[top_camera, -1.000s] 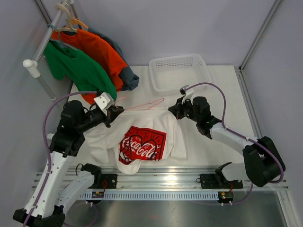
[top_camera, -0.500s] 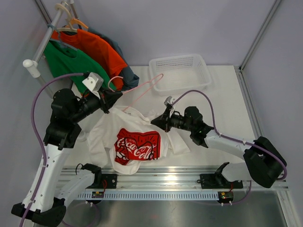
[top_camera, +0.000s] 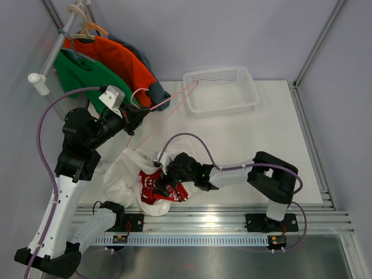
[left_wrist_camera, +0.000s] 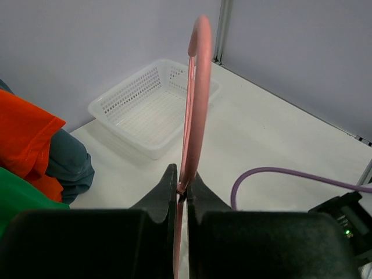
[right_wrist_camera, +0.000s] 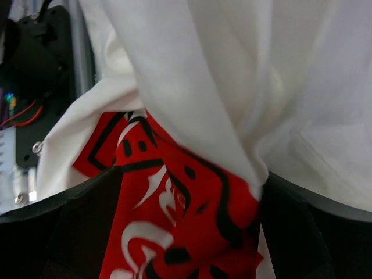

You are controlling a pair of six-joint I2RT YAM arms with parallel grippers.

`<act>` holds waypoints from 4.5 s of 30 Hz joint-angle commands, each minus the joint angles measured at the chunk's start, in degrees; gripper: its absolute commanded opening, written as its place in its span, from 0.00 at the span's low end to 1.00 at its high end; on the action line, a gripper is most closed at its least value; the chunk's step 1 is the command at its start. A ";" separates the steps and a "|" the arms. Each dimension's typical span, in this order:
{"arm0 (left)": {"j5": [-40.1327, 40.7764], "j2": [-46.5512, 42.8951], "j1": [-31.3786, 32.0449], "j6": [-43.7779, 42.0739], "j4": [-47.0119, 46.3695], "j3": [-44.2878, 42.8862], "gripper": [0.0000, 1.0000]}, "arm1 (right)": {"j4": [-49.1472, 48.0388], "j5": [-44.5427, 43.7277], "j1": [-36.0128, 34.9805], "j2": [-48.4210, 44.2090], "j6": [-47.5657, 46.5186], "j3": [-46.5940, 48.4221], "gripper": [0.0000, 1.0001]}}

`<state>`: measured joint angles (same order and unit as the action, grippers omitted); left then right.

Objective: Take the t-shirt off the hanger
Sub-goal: Remove the tshirt from the hanger, then place the tshirt into the basket, then pass the hanger from the left arm to the right

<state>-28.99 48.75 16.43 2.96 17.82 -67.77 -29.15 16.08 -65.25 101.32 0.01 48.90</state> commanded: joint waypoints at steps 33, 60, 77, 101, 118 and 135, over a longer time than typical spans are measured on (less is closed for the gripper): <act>15.36 1.79 -0.25 7.86 -21.55 -10.53 0.00 | 20.19 -42.79 -9.56 14.71 -4.60 18.52 0.00; 21.96 -20.98 -0.25 -0.85 -2.71 -5.01 0.00 | 33.81 -41.57 21.46 -0.37 -11.96 72.44 0.00; 20.56 -21.07 -0.25 -7.35 1.34 0.52 0.00 | 9.99 -36.90 38.60 26.56 -7.06 89.45 0.00; 19.67 -16.76 -0.25 -5.07 3.27 4.57 0.00 | 23.75 -42.11 43.20 14.28 8.94 62.80 0.98; 21.52 -13.86 -0.25 -6.13 -0.33 9.14 0.00 | 36.78 -13.97 31.88 -11.23 11.86 48.48 0.99; 28.11 -11.84 -0.25 1.08 -5.34 11.52 0.00 | 14.48 -9.84 9.99 -18.35 7.02 23.78 0.99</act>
<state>-3.14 36.34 16.43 0.97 17.87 -56.38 -3.42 5.10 -51.70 87.42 9.17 72.73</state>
